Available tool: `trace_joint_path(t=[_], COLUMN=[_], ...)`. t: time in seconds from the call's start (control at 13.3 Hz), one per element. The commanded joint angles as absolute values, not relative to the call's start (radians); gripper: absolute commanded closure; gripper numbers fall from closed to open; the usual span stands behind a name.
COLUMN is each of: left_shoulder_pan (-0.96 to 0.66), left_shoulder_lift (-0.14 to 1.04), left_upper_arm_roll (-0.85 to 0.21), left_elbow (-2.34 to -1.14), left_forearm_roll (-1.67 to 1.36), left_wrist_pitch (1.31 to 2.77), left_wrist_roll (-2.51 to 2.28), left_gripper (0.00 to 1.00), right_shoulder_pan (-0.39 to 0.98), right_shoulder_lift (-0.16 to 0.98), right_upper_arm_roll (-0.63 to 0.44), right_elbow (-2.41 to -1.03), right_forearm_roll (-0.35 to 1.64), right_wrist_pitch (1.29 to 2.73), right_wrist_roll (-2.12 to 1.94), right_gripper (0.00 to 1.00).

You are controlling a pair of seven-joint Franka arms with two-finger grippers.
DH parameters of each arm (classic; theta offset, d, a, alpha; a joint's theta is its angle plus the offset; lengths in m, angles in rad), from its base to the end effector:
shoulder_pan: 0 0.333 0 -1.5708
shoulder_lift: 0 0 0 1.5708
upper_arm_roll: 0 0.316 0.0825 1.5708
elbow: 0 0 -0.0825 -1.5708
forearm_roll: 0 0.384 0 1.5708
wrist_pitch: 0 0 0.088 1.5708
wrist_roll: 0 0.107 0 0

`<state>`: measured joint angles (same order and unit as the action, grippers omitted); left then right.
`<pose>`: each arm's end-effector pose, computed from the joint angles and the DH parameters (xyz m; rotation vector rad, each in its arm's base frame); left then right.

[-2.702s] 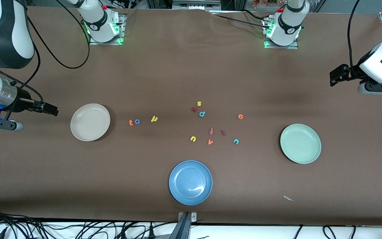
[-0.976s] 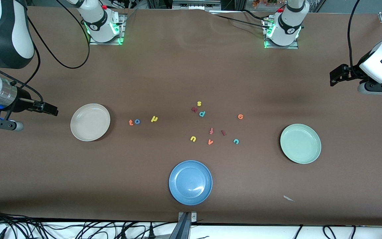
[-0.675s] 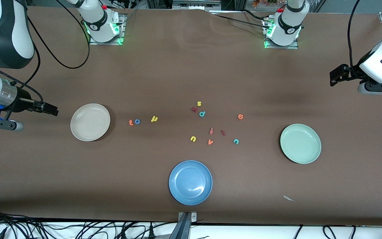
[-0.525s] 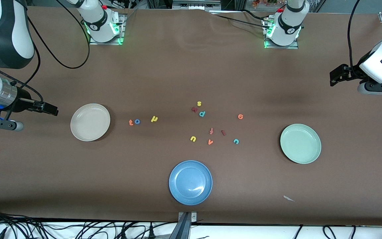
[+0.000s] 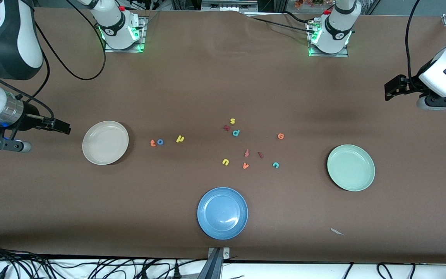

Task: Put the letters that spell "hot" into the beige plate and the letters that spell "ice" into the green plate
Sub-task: 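Reach the right gripper to yellow h while the left gripper reaches orange e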

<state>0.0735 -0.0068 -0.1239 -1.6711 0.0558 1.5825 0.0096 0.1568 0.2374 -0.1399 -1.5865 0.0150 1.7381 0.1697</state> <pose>0.5490 -0.0220 0.5821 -3.0793 0.0969 0.1244 0.6248 0.0196 0.4916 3.1039 -0.2386 -0.1268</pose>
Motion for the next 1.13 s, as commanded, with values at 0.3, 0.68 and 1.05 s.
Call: trace_joint_path(t=[0.3,0.68,1.05], left_shoulder_pan=[0.072,0.072,0.071], left_shoulder_lift=[0.005,0.057,0.083], left_upper_arm_roll=[-0.181,-0.296,-0.363], left_elbow=[-1.683,-1.689,-1.771], left_forearm_roll=[0.029,0.029,0.028], left_wrist_pitch=[1.594,1.632,1.728], left_wrist_roll=[-0.006,-0.155,-0.164], left_gripper=[0.00,0.00,0.00], right_shoulder_pan=[0.212,0.294,0.451], right_shoulder_lift=[0.242,0.291,0.403], right_upper_arm_roll=[-0.138,-0.135,-0.126], right_elbow=[-1.588,-1.585,-1.591], right_forearm_roll=[0.009,0.006,0.026], right_wrist_pitch=[1.736,1.739,1.877], right_wrist_roll=[0.265,0.412,0.595], right_gripper=[0.00,0.00,0.01])
